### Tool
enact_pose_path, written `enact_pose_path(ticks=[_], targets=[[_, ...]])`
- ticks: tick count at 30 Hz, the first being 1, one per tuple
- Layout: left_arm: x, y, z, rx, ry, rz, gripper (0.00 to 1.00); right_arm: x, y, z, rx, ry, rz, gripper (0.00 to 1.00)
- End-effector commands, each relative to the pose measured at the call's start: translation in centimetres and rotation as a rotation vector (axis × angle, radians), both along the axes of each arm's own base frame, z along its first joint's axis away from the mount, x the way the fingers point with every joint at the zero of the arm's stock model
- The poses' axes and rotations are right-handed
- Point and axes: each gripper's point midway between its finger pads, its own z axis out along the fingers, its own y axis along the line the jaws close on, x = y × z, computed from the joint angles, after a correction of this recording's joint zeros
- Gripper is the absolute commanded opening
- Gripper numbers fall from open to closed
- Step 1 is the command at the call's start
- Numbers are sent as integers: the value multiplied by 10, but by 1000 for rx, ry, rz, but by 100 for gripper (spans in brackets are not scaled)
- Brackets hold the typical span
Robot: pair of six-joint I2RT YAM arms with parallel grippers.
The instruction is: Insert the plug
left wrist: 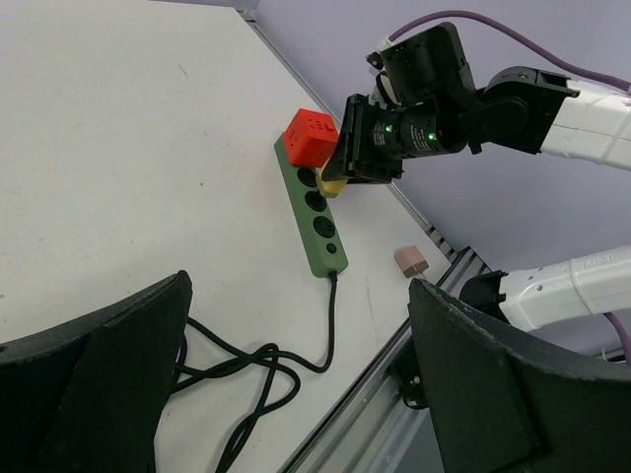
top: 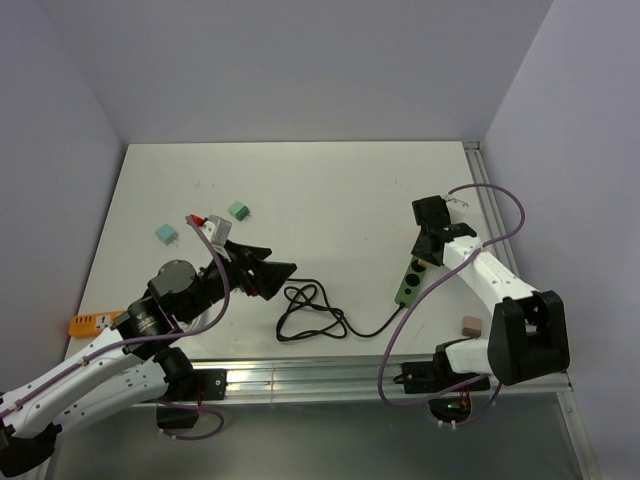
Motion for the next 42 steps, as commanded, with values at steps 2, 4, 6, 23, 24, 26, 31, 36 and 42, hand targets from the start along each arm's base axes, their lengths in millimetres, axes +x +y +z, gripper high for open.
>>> enact_pose_path(ticks=[2,4,6,23,24,26,31,36,42], targets=[[-2,-2,25,-55,-43,-14,97,-8,2,-9,15,15,11,0],[-2,-3,23,-53,-40,-19,97,-7,3,-2,20,-20,20,0],[-3,-4,22,-54,-35,-25,97,-5,2,2,19,-39,22,0],[-4,-6,20,-59,-17,-33,97,-5,6,10,33,-70,40,0],[-4,-6,20,-60,-16,-33,97,-6,6,8,32,-64,40,0],[-4,-6,20,-59,-15,-34,97,-6,6,4,31,-59,41,0],[-4,-7,20,-58,-13,-36,97,-9,5,-4,26,-30,38,0],[-4,-6,20,-61,-15,-34,97,-12,4,-8,21,2,22,0],[-5,-6,21,-62,-18,-37,97,-19,9,-17,22,62,5,0]])
